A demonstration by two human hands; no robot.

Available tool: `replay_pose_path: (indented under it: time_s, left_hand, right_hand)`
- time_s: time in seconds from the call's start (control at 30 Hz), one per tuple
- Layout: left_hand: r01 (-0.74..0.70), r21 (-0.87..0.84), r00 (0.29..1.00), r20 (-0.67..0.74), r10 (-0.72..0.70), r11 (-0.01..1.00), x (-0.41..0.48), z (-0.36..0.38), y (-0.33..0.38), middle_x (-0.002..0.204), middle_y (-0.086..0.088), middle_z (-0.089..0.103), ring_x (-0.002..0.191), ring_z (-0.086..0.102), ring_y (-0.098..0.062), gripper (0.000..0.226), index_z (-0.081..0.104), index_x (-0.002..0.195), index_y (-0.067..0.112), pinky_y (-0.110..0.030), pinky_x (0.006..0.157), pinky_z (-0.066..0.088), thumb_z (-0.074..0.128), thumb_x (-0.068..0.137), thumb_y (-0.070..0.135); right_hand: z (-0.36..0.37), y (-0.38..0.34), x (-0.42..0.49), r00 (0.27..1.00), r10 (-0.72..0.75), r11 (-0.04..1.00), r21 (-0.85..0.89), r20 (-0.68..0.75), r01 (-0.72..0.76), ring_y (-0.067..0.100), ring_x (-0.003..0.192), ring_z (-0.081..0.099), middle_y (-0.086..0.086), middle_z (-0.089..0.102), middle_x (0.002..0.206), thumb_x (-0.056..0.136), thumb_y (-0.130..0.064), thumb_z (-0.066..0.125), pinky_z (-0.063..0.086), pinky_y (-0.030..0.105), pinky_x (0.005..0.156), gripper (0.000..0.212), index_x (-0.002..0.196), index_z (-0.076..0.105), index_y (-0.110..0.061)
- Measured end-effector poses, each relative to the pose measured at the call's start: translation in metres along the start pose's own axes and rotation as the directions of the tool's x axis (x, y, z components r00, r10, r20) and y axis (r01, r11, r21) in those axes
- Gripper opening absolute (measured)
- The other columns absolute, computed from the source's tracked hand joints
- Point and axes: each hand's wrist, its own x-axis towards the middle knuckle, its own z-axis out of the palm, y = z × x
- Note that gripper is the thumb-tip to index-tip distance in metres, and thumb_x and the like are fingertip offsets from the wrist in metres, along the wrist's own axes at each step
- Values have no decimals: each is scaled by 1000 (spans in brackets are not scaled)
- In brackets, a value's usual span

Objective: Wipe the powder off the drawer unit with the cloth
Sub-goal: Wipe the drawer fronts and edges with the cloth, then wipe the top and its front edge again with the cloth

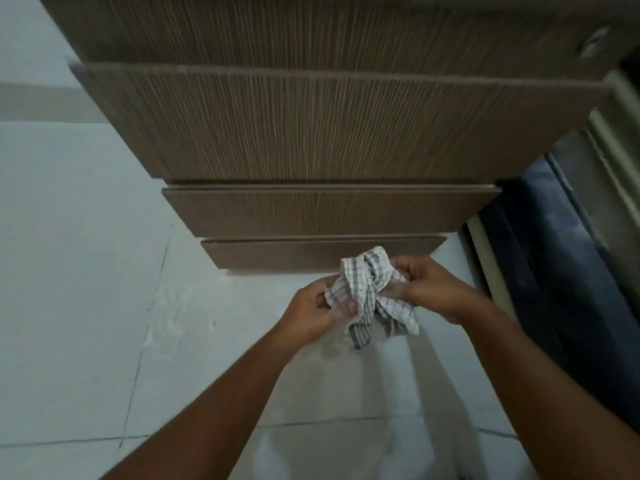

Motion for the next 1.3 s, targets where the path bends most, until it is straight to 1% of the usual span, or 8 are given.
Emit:
replay_pose_path:
  time_s: [0.17, 0.47, 0.63, 0.73, 0.97, 1.1, 1.2, 1.3]
  left_hand:
    - [92, -110, 996, 32, -89, 990, -73, -4, 108, 112, -21, 74, 106, 71, -38, 23, 70, 117, 6, -55, 93, 57, 63, 99, 17]
    - [299, -465, 953, 186, -238, 833, -175, -3, 305, 102, -1, 79, 95, 75, -21, 87, 69, 111, 27, -44, 82, 61, 25, 63, 85]
    - [-83, -65, 989, -128, 74, 994, -182, -22, 367, 96, 12, 79, 93, 74, -6, 15, 74, 107, 29, -27, 77, 60, 66, 96, 36]
    - [-122, -16, 971, -211, 116, 992, -167, -48, 398, 95, 4, 79, 92, 75, -14, 21, 76, 105, 25, -36, 83, 62, 62, 95, 12]
    - [-354, -114, 827, -502, 254, 928, -122, -177, 430, 93, 3, 80, 78, 74, -11, 17, 74, 104, 29, -26, 57, 59, 58, 101, 31]
    - [-299, -176, 678, -731, 79, 938, -74, -254, 411, 120, 0, 73, 111, 67, -15, 29, 66, 122, 15, -42, 98, 56, 42, 108, 21]
    - [-125, -388, 832, -542, -116, 913, -37, -273, 396, 130, 1, 68, 122, 62, -19, 40, 63, 131, 17, -45, 105, 50, 32, 110, 33]
    - [-91, -431, 903, -416, -108, 898, -23, -274, 389, 100, 8, 78, 98, 73, -9, 51, 74, 102, 34, -31, 84, 56, 24, 110, 44]
  right_hand:
    - [-19, -79, -71, 996, -34, 999, 10, -78, 35, 16, 84, 76, -1, 79, 91, 89, -17, 73, 60, 26, 67, 13, 96, 76, -27]
    - [-64, -258, -153, 979, -120, 987, 82, -165, 135, 8, 84, 74, -7, 77, 91, 83, -44, 68, 57, 23, 70, 21, 96, 75, -29]
    - [-85, -322, -154, 991, -123, 982, 138, -56, 129, 5, 99, 70, -14, 73, 108, 94, -42, 63, 55, 22, 77, 21, 114, 67, -37]
    - [-80, -362, -136, 987, -152, 960, 230, -50, 160, 10, 102, 71, -7, 74, 112, 80, -52, 74, 58, 23, 75, 40, 117, 67, -38]
    - [-34, -451, -21, 981, 62, 691, 718, -184, 91, 32, 102, 72, 15, 73, 114, 97, -24, 60, 60, 44, 77, 34, 129, 63, -11]
    - [-8, -509, 75, 754, 308, 677, 690, -580, 255, 24, 98, 70, 9, 68, 118, 96, -16, 62, 60, 39, 83, 31, 126, 57, -14]
    - [7, -540, 132, 515, 105, 888, 314, -851, 337, 15, 88, 64, 11, 65, 116, 91, -5, 58, 45, 3, 60, 36, 127, 58, -11]
    - [9, -562, 183, 518, -209, 936, -16, -829, 352, -1, 84, 54, 12, 50, 124, 88, 4, 53, 37, -8, 68, 41, 124, 61, -12]
